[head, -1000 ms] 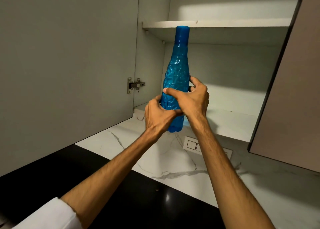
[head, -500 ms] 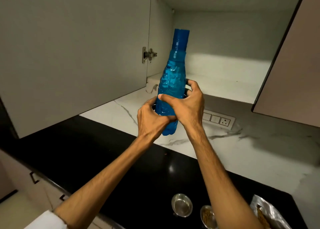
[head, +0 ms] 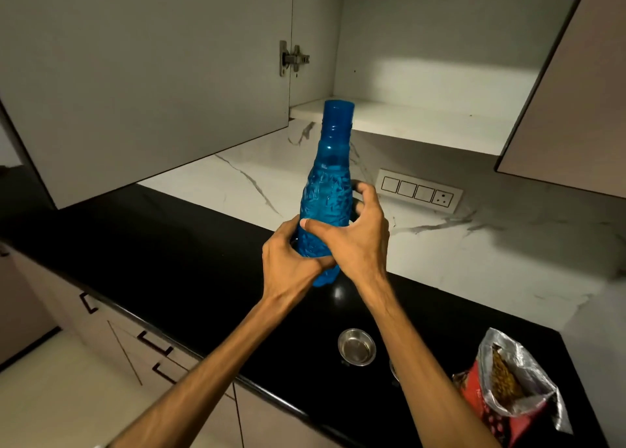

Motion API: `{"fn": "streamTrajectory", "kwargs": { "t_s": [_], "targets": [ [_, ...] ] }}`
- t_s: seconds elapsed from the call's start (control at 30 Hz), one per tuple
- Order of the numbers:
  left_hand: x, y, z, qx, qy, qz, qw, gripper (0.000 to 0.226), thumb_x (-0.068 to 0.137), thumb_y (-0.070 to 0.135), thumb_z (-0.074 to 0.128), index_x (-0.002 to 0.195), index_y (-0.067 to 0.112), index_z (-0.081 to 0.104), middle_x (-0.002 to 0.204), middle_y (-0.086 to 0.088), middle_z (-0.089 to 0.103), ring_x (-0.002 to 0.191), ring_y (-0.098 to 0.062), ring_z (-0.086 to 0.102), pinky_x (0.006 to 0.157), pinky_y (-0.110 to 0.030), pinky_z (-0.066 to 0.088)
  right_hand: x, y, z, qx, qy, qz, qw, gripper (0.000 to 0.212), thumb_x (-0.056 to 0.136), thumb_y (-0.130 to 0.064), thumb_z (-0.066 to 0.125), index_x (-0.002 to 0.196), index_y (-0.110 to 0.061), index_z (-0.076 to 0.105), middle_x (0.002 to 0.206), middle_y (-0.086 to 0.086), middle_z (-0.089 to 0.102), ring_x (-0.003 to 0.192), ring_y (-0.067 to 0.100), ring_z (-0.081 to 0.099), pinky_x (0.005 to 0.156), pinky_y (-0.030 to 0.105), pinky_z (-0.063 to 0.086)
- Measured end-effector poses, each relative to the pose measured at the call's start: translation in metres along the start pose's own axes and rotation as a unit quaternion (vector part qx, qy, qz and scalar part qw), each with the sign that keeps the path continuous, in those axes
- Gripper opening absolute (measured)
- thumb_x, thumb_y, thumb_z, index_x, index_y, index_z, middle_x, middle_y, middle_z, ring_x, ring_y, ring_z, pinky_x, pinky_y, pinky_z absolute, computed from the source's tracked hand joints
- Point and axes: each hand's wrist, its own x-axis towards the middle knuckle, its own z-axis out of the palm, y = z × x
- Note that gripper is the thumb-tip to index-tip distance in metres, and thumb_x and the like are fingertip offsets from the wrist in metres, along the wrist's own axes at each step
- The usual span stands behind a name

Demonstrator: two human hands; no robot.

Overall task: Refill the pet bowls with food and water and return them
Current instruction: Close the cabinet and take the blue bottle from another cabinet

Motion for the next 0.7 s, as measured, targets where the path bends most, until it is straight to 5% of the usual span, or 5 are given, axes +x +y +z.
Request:
{"fn": "streamTrajectory", "kwargs": {
  "t_s": [0.37, 0.7],
  "targets": [
    [-0.053, -0.039, 0.005, -0.033, -0.006, -0.025, 0.999, 0.074, 0.063, 0.032, 0.088, 0.130, 0.008, 0.065, 0.114, 0.007, 0.074, 0.104, -0.006, 0.072, 0.086, -0.018, 0.056, -0.042, 0.057, 0.009, 0.012, -0.021, 0.049, 0.999, 0.082, 0.060, -0.036, 0.097, 0.126, -0.040, 0.048, 0.109, -0.014, 0.074, 0.097, 0.003, 0.073, 0.083, 0.038, 0.065],
    [-0.096, -0.106, 0.015, 0.003, -0.008, -0.100, 0.995, 0.080, 0.063, 0.024, 0.091, 0.137, 0.015, 0.062, 0.123, 0.006, 0.073, 0.112, -0.011, 0.072, 0.096, -0.039, 0.060, -0.076, 0.121, 0.021, 0.036, -0.035, 0.103, 0.993, 0.082, 0.059, -0.027, 0.100, 0.125, -0.037, 0.053, 0.113, -0.013, 0.074, 0.099, 0.002, 0.073, 0.083, 0.033, 0.065]
  ]
}}
